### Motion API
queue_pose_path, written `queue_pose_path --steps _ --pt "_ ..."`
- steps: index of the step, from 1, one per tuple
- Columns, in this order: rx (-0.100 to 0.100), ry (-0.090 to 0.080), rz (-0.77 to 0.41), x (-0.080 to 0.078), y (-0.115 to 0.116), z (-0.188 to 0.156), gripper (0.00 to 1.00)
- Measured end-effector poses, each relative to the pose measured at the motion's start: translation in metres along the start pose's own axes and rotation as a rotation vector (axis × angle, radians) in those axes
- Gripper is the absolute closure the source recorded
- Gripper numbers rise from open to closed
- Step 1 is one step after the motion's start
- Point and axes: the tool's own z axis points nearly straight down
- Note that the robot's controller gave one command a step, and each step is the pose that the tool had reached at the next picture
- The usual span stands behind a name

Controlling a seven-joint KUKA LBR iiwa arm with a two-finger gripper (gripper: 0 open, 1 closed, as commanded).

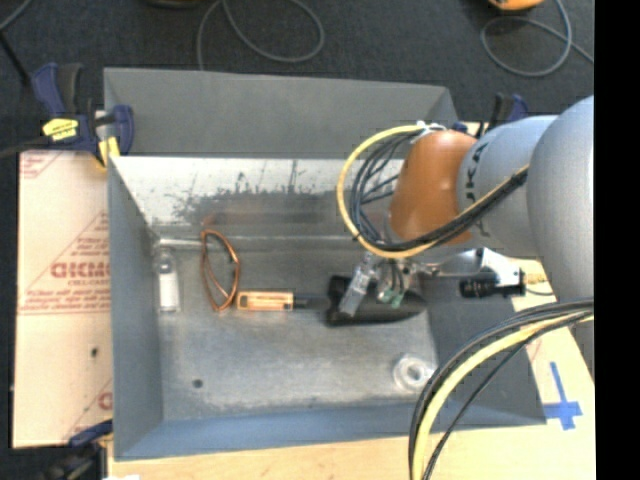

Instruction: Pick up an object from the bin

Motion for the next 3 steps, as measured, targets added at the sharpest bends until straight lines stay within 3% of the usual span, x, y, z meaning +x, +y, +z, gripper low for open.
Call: queue_pose_path --steps 3 --pt "0.000 0.001 -0.001 0.000 -0.001 -0.015 1.00"
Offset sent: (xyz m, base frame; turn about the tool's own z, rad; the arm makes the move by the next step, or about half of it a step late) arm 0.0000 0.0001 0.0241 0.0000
